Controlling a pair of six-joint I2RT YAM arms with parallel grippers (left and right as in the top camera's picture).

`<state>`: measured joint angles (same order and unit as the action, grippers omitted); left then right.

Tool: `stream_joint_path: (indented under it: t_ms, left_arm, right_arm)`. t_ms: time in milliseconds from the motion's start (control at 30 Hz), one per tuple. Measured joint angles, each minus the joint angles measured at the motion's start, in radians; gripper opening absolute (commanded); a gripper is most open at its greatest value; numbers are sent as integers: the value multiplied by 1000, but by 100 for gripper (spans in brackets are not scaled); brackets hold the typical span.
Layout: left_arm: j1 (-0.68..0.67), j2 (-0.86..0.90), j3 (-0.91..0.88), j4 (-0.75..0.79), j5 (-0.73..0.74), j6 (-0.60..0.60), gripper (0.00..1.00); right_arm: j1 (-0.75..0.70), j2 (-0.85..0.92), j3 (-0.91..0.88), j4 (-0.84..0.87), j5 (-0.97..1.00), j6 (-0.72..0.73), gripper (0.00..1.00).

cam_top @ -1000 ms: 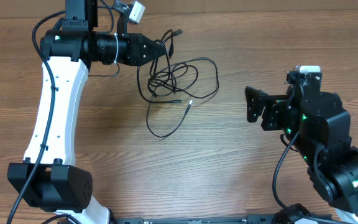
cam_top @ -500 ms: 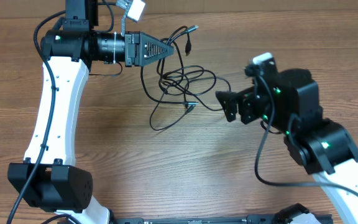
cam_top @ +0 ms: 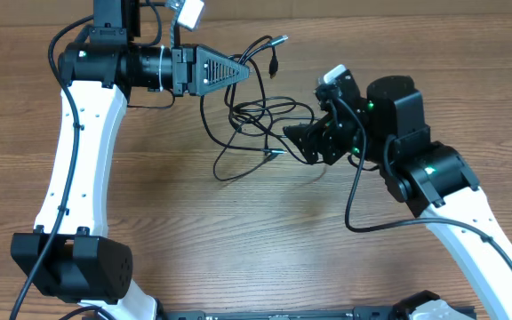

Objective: Untangle cables

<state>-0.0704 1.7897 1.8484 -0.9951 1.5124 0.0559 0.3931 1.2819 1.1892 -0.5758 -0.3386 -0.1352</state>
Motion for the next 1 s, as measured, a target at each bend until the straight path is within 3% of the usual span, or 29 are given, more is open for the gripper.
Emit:
stream_joint_path:
  t_ms: [700,900,1000]
  left_arm:
    - [0,0,0,-3,23,-17,4]
    - [-3,0,0,-3,26,-27,4]
    - [-9,0,0,-3,26,-28,4]
  right_arm:
    - [0,81,0,112,-24,-78,50]
    - [0,113,0,151,-25,-78,31]
    - [0,131,0,157,-25,-85,14]
